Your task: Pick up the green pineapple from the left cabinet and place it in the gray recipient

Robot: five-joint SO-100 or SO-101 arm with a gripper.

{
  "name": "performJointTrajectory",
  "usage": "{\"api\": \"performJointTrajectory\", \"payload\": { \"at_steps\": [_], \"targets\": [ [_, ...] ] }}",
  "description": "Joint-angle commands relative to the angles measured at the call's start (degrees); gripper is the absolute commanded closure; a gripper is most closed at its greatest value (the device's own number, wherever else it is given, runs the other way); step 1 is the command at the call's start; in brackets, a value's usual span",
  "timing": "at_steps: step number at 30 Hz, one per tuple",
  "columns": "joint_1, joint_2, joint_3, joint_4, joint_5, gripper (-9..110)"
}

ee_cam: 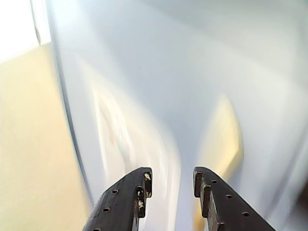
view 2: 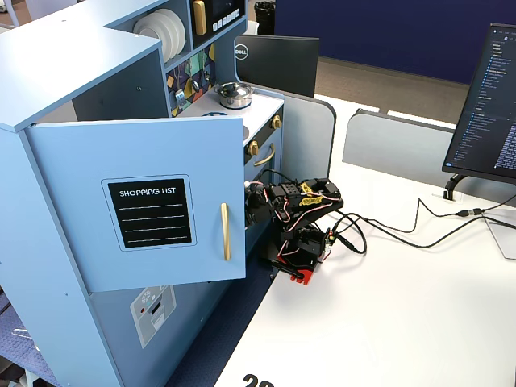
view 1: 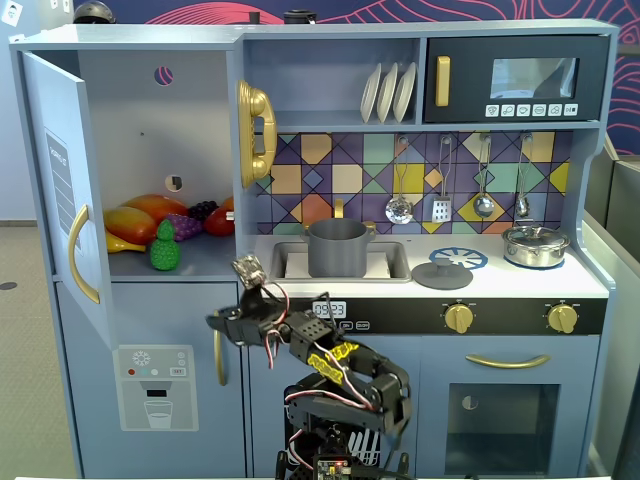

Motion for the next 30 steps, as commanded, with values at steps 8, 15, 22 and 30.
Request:
{"api": "performJointTrajectory", "payload": {
  "at_steps": [8,15,22,30],
  "targets": [
    [-0.2,-19.0,-18.1,-15.3,10.6,78],
    [-0.1,-31.1,-29.2,-16.3,6.1,74],
    [2.2,-43.7,-37.4,-23.6,4.5,64],
    [4.7,-56.1,-45.0,-29.6,4.8,63]
  ]
}}
